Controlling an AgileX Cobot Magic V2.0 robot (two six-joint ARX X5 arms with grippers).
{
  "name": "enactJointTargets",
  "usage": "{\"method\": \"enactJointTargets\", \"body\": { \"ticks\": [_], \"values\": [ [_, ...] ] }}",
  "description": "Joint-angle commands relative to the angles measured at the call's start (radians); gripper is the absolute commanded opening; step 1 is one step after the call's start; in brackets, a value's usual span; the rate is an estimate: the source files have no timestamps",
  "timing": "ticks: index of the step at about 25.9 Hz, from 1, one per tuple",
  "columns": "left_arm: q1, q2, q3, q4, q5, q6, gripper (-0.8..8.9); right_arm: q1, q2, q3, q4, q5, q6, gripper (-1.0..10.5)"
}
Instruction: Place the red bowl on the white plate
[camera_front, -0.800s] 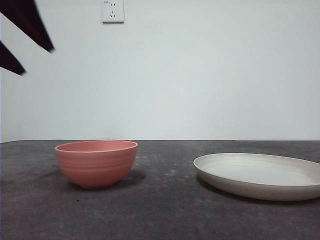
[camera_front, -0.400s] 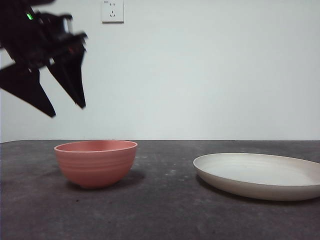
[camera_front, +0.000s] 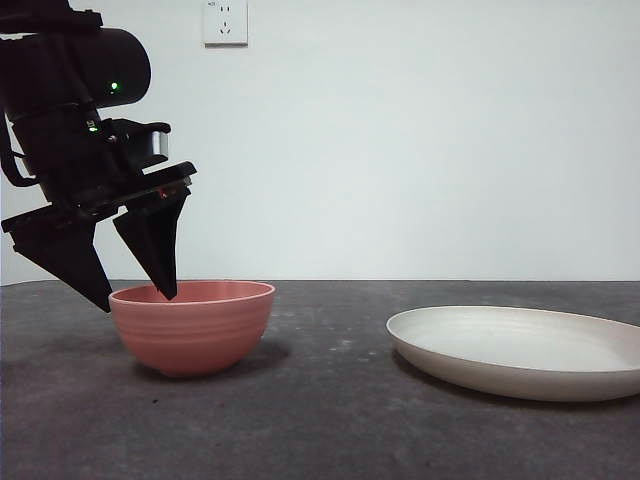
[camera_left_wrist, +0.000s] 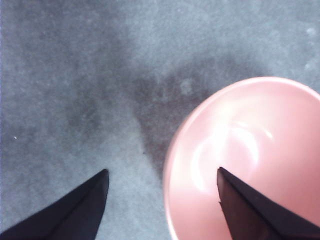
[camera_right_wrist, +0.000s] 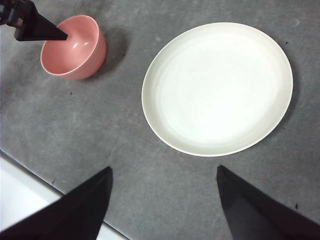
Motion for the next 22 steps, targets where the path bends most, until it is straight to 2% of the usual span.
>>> {"method": "enactJointTargets", "body": {
  "ticks": [1, 7, 11, 15, 16, 17, 22],
  "values": [
    [-0.005, 0.02, 0.02, 0.0, -0.003, 0.015, 3.32, 0.002, 0.005, 0.019, 0.009, -0.004, 0.006, 3.3],
    [-0.011, 0.02, 0.02, -0.029, -0.007, 0.016, 3.06, 0.002, 0.005, 0.019, 0.009, -0.005, 0.008, 3.3],
    [-0.017, 0.021, 0.02, -0.052, -0.045, 0.015, 3.02, 0.002, 0.005, 0.019, 0.01, -0.004, 0.008, 3.3],
    [-0.023, 0.021, 0.02, -0.06, -0.048, 0.014, 1.62, 0.002, 0.005, 0.019, 0.01, -0.004, 0.008, 3.3],
    [-0.023, 0.021, 0.02, -0.061, -0.048, 0.014, 0.78, 0.002, 0.005, 0.019, 0.01, -0.005, 0.008, 3.3],
    [-0.023, 0.021, 0.02, -0.063, -0.048, 0.014, 0.39, 0.002, 0.005, 0.019, 0.01, -0.005, 0.008, 3.3],
    [-0.024, 0.021, 0.02, -0.058, -0.047, 0.008, 0.16, 0.002, 0.005, 0.019, 0.01, -0.004, 0.008, 3.3]
  ]
}}
